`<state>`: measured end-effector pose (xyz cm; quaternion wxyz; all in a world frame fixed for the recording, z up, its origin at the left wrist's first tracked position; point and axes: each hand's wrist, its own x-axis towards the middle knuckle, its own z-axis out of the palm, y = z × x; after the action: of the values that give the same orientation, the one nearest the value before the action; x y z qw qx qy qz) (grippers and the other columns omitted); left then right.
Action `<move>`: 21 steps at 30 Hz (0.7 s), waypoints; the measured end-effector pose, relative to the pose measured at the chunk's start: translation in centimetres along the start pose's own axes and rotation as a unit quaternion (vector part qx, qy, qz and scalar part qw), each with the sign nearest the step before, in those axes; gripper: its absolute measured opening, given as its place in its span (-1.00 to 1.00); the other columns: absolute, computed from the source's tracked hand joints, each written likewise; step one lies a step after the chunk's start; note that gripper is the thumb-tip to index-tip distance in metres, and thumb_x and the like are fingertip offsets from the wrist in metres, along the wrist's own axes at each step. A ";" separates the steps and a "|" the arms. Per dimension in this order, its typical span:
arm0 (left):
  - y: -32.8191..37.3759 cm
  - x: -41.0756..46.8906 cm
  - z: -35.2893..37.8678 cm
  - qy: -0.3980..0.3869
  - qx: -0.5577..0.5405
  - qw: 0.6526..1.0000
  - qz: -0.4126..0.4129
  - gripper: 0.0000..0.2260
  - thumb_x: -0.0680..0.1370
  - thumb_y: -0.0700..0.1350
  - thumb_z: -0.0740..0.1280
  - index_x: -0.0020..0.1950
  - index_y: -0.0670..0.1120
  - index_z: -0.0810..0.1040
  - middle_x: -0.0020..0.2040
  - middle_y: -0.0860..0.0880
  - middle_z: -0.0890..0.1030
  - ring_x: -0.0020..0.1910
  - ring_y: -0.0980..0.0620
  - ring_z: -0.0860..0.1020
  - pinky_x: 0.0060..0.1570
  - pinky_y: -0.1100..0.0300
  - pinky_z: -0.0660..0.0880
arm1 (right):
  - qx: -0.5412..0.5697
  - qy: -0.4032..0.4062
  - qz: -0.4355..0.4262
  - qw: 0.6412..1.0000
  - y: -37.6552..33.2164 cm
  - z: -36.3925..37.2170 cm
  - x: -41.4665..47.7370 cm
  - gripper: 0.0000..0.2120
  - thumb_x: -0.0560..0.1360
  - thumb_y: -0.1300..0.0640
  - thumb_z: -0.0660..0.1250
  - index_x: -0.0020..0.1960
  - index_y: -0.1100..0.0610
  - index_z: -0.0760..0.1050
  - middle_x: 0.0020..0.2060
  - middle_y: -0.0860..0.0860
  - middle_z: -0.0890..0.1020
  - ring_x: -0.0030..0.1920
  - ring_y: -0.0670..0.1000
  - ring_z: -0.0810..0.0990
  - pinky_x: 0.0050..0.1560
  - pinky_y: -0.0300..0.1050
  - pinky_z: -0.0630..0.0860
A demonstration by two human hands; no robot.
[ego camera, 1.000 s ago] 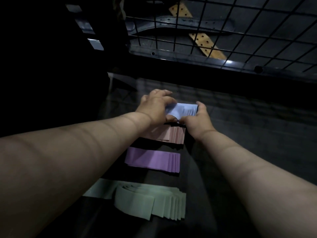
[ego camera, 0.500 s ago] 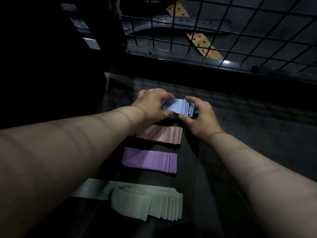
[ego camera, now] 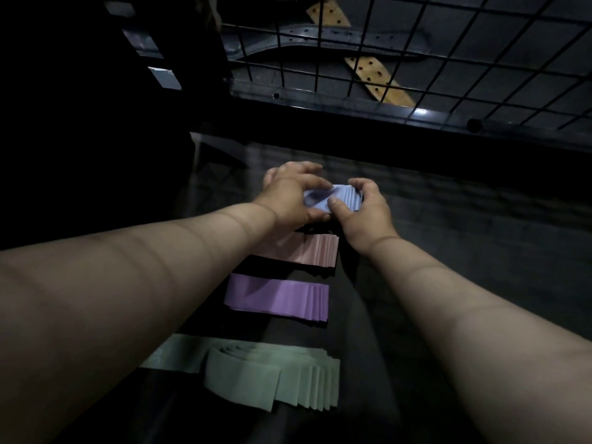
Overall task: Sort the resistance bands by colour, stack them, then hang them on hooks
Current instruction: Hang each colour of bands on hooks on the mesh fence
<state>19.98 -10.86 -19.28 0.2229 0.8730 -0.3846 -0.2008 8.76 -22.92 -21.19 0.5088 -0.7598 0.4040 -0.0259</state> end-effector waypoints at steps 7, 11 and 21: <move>-1.4 0.6 -2.8 -0.120 0.146 0.981 -0.036 -0.18 0.34 0.00 0.52 0.53 0.11 0.24 0.47 0.04 0.34 0.47 0.00 0.26 0.42 0.05 0.12 | -0.008 -0.001 0.005 1.000 0.0 -0.2 0.0 -0.52 0.54 0.09 0.40 0.41 0.07 0.34 0.34 0.10 0.43 0.28 0.04 0.45 0.35 -0.16 0.34; -2.4 0.4 -3.3 -0.114 0.159 0.980 -0.030 -0.35 0.36 0.01 0.48 0.42 0.10 0.36 0.36 0.02 0.47 0.36 -0.03 0.42 0.36 0.04 0.30 | 0.014 -0.004 0.010 1.000 0.0 -0.6 0.0 -0.50 0.52 0.11 0.42 0.41 0.09 0.33 0.31 0.07 0.44 0.27 0.02 0.46 0.30 -0.22 0.34; -3.1 0.8 -3.1 -0.090 0.092 0.988 -0.090 -0.45 0.27 0.01 0.54 0.22 0.10 0.45 0.26 0.03 0.49 0.24 -0.05 0.50 0.26 0.09 0.44 | 0.076 -0.013 0.041 0.996 0.9 -0.9 0.0 -0.51 0.51 0.09 0.44 0.34 0.01 0.30 0.19 0.03 0.52 0.15 0.02 0.56 0.30 -0.02 0.49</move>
<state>23.91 -8.89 -18.52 0.0874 0.8991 -0.3399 -0.2615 7.87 -23.71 -21.49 0.5711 -0.7018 0.4250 -0.0264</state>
